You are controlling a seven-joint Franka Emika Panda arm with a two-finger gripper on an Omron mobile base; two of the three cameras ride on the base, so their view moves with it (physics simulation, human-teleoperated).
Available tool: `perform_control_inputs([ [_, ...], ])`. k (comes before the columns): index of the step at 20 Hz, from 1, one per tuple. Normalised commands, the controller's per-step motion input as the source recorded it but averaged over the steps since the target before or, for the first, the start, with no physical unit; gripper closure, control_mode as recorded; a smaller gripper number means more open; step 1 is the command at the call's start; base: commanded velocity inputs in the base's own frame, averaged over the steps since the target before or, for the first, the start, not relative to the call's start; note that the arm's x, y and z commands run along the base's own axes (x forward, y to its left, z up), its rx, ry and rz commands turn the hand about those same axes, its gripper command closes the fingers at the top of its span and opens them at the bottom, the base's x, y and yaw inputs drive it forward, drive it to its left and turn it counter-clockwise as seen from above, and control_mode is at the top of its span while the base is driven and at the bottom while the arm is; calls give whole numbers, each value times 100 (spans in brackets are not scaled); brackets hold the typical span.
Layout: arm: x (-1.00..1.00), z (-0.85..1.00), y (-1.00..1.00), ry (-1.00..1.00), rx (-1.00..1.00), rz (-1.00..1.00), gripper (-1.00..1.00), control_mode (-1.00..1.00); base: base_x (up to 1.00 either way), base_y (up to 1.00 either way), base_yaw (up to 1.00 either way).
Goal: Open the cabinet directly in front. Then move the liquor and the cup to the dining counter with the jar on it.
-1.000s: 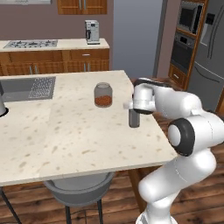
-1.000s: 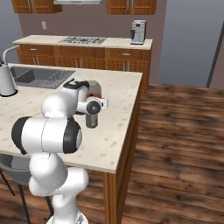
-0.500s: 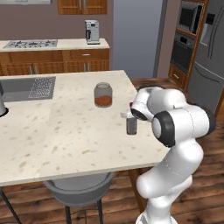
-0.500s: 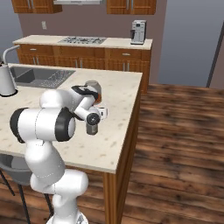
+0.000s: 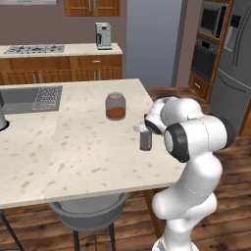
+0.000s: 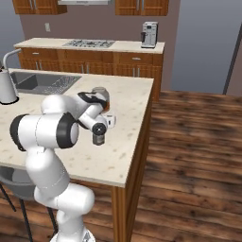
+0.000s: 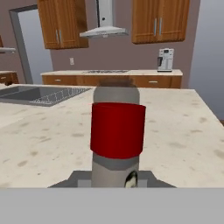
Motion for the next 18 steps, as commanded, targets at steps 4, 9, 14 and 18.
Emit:
perform_control_inputs([
  [4,39,-1,0,0,0,0,100,-100,0,0,0],
  [9,36,-1,0,0,0,0,100,-100,0,0,0],
  [14,12,0,0,-2,0,0,100,-100,0,0,0],
  [18,0,0,0,-6,0,1,100,-100,0,0,0],
])
